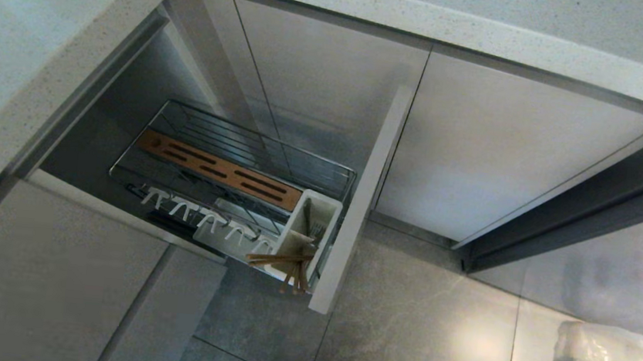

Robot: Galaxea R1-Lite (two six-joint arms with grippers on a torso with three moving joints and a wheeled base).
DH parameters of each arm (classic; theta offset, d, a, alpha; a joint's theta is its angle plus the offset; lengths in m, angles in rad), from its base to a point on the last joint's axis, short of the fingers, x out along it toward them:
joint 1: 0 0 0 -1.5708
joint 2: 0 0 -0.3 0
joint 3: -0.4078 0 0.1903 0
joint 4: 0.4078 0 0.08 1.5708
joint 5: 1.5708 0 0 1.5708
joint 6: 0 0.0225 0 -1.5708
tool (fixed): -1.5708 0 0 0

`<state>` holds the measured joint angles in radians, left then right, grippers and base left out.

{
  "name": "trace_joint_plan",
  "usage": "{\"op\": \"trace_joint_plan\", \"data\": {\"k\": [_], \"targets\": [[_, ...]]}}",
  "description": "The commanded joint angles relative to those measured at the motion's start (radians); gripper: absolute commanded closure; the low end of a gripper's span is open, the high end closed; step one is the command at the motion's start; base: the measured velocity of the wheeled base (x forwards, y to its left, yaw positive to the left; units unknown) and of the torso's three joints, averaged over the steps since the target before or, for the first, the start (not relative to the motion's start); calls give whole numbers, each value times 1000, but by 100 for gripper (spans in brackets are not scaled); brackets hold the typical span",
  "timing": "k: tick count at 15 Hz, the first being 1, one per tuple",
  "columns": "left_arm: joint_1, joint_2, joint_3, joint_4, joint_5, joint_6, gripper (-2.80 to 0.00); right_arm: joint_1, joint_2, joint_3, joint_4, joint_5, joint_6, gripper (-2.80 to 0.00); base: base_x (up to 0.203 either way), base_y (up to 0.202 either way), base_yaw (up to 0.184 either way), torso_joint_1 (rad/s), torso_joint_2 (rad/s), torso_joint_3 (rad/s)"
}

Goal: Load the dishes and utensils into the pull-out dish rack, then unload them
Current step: Take the chopsticks out of the cupboard

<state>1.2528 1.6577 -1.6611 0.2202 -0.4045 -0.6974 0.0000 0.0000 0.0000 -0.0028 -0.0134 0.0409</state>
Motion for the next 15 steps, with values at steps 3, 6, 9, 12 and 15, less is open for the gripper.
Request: {"op": "trace_joint_plan", "data": {"k": [3,6,9,12,15], "targets": [[0,1,1,2,-2,1,0,0,2,0,0,0,1,0,0,0,0,0,0,0],[1,-2,1,2,-3,1,-280,0,2,0,0,0,1,0,0,0,0,0,0,0],[0,-9,1,4,-3,1,-280,0,0,0,0,0,1,0,0,0,0,0,0,0],[2,-26,-3,1,-3,-1,-280,0,2,0,0,0,1,0,0,0,0,0,0,0],[0,-77,-13,-3,-2,0,-280,0,2,0,0,0,1,0,0,0,0,0,0,0]]}}
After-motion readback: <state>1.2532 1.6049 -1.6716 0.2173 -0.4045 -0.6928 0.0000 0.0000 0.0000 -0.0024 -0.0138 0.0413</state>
